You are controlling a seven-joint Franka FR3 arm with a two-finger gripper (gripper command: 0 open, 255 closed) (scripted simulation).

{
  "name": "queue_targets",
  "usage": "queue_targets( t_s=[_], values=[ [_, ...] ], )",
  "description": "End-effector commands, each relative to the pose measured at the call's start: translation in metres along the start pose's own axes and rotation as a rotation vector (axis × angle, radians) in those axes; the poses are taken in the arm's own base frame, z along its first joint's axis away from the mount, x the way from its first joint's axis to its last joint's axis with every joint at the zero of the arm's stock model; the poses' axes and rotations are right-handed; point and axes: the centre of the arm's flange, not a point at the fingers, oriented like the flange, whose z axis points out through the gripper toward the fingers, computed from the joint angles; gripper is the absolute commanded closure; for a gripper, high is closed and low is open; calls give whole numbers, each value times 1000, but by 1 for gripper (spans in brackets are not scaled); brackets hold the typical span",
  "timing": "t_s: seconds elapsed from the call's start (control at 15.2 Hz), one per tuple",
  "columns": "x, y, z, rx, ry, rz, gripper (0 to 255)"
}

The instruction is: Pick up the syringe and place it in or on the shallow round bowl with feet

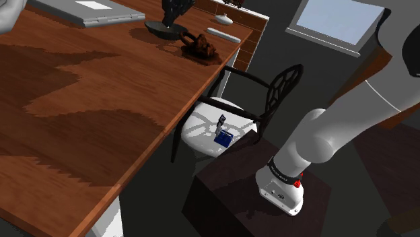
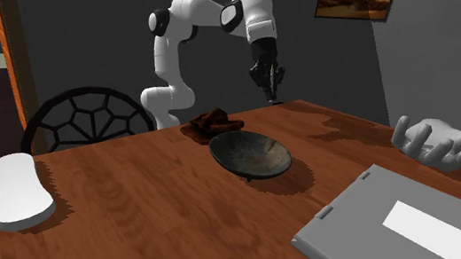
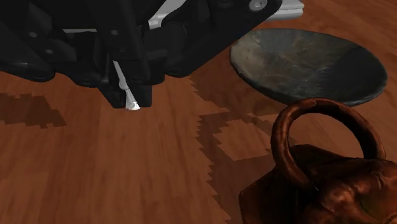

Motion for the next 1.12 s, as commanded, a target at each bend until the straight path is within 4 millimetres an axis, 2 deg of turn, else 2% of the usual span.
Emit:
queue_targets(
  t_s=[0.0, 1.06],
  values=[
    [12, 20, 11, 0, 0, -2, 255],
    [110, 187, 101, 0, 0, -2, 255]
  ],
)
